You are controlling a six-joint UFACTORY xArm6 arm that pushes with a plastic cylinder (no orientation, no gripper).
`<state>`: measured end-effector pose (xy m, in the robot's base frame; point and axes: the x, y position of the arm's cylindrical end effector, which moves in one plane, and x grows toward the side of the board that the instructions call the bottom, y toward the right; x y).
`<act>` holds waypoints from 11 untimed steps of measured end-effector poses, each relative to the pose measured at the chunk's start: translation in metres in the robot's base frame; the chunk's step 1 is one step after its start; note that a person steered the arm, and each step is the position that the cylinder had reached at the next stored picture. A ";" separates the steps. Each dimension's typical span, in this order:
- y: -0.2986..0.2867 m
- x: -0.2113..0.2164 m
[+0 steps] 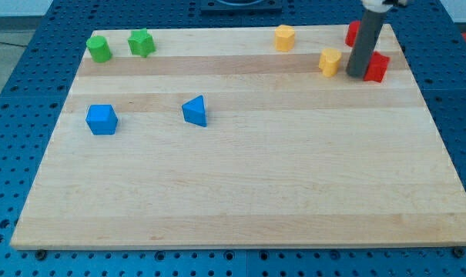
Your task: Push the yellow heart diagonal to the bottom left of the red star
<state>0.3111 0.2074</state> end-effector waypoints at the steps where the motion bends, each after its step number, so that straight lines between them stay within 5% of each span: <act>1: -0.016 -0.039; 2: -0.054 -0.045; 4: -0.062 0.035; 5: -0.045 0.021; 6: -0.014 0.066; 9: -0.040 0.038; 11: -0.036 0.080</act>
